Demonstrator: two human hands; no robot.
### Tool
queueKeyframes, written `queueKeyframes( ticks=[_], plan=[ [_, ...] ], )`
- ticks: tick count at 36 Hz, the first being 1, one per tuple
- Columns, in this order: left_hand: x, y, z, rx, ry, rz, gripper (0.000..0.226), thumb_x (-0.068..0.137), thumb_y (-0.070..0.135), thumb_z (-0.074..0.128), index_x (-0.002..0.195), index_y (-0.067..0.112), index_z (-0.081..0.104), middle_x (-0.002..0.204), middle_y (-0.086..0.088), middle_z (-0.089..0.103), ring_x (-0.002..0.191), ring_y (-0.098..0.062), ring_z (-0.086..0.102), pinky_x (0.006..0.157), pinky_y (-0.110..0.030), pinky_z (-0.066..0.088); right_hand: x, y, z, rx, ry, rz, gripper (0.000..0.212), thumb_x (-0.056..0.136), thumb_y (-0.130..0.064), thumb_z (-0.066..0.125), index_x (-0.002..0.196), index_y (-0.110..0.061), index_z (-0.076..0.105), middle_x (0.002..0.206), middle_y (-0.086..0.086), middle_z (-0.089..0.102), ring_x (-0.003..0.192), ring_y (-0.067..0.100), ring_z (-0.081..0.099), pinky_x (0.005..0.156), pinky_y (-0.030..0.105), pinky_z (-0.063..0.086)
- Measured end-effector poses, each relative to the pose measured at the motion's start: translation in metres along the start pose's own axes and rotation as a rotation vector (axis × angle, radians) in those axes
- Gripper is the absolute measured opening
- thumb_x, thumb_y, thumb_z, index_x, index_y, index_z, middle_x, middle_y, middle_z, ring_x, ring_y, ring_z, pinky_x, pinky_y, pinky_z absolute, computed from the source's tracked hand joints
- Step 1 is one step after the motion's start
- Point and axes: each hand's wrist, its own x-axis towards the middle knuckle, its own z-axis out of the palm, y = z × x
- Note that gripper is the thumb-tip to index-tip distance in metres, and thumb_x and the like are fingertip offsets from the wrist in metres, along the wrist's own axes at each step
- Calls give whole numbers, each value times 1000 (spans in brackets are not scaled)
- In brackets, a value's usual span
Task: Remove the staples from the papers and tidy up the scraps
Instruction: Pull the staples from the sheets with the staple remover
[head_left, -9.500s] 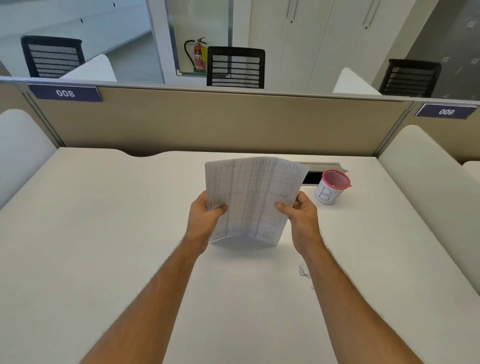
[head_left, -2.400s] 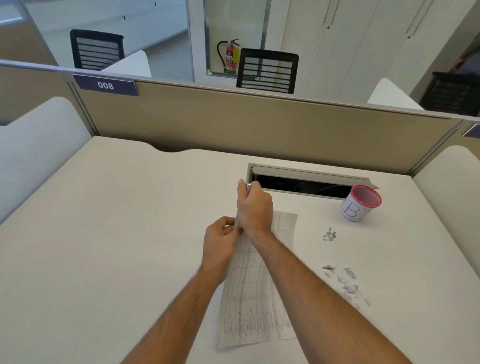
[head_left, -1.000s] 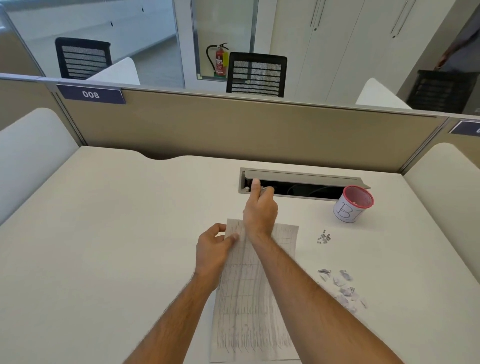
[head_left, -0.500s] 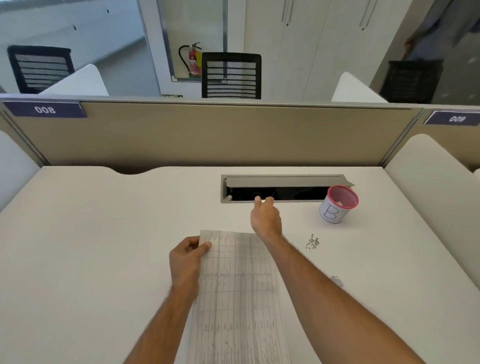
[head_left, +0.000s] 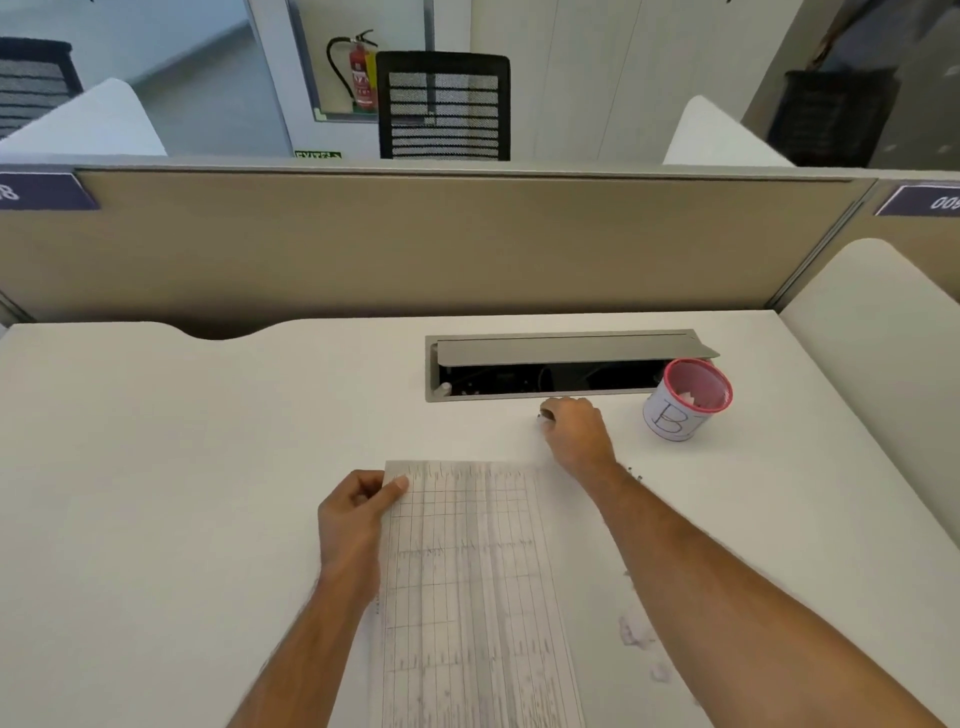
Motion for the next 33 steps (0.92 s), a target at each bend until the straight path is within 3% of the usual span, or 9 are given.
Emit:
queueKeyframes(
  ticks=[3,7,17,23,33],
  plan=[
    [3,-1,2,-16,-7,-16,15,85,6,79,94,-1,70,90,-15,75,84,-32,75,77,-45,63,6,11,0,-36,-5,-28,14,96,-6,58,93,-6,72,84,5,62,81,25,61,68,28,42],
    [6,-2,5,11,-9,-7,13,87,7,78,93,0,69,86,-12,74,81,-29,75,76,-44,64,16,22,2,-50,-22,-82,21,97,-11,63,114,-8,73,110,10,63,99,26,63,85,29,50],
    [13,-7,6,39,-49,27,12,91,9,75,85,6,64,69,2,70,76,-23,73,72,-39,62,25,37,3,-233,36,-228,19,94,-16,65,107,-20,78,98,4,69,96,26,58,85,38,48],
    [15,-11,6,53,-77,28,20,94,9,71,96,-6,58,85,-8,74,83,-25,75,78,-42,62,26,43,5,-210,18,-240,22,96,-17,64,113,-23,76,105,0,69,105,24,55,95,39,40],
    [14,-13,7,75,-93,19,8,99,10,66,99,3,63,95,-9,78,89,-25,77,76,-38,62,27,42,4,-216,-9,-192,28,97,-18,62,122,-26,72,117,-3,67,117,22,49,104,41,33]
  ],
)
